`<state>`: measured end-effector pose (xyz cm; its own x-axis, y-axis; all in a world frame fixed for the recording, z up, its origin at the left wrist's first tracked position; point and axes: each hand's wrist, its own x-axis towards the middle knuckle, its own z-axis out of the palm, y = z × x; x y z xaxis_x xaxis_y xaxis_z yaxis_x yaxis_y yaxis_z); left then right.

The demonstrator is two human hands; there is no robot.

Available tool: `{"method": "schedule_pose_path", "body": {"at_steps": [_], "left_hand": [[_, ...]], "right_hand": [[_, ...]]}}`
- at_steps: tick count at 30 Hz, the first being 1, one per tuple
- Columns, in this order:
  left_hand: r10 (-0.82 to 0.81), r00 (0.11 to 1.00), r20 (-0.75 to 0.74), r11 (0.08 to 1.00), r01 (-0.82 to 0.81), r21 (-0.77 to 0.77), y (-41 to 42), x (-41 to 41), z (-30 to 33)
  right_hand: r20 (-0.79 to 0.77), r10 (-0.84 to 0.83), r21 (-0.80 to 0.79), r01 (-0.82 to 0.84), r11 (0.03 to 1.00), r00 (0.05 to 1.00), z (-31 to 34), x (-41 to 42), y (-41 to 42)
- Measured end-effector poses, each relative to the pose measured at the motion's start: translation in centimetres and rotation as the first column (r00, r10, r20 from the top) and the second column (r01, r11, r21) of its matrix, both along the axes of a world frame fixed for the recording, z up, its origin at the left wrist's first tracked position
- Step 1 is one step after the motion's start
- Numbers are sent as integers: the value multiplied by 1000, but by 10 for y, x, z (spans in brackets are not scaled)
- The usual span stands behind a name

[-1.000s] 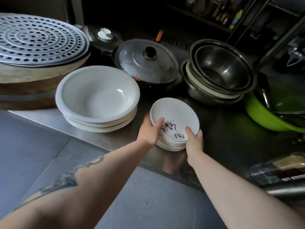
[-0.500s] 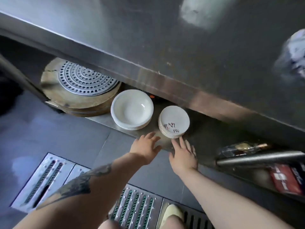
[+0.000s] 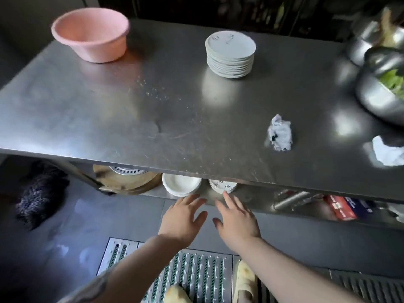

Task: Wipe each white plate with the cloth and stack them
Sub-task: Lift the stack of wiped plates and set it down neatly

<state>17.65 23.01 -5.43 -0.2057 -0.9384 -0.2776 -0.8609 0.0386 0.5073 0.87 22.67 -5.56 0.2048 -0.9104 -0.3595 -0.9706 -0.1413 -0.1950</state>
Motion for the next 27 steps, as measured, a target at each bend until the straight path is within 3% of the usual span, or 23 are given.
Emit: {"method": "schedule_pose_path", "body": {"at_steps": [12, 19, 27], "left_hand": [[-18, 999, 46, 967, 29, -254, -110, 4, 106], [8, 995, 96, 939, 26, -342, -222, -22, 134], [143, 986, 82, 928, -105, -358, -348, -53, 136]], "right_hand": [[48, -102, -200, 109, 974, 994, 108, -10, -71], [8, -91, -307, 89, 948, 996, 139, -40, -184], [32, -61, -281, 67, 957, 998, 150, -76, -328]]}}
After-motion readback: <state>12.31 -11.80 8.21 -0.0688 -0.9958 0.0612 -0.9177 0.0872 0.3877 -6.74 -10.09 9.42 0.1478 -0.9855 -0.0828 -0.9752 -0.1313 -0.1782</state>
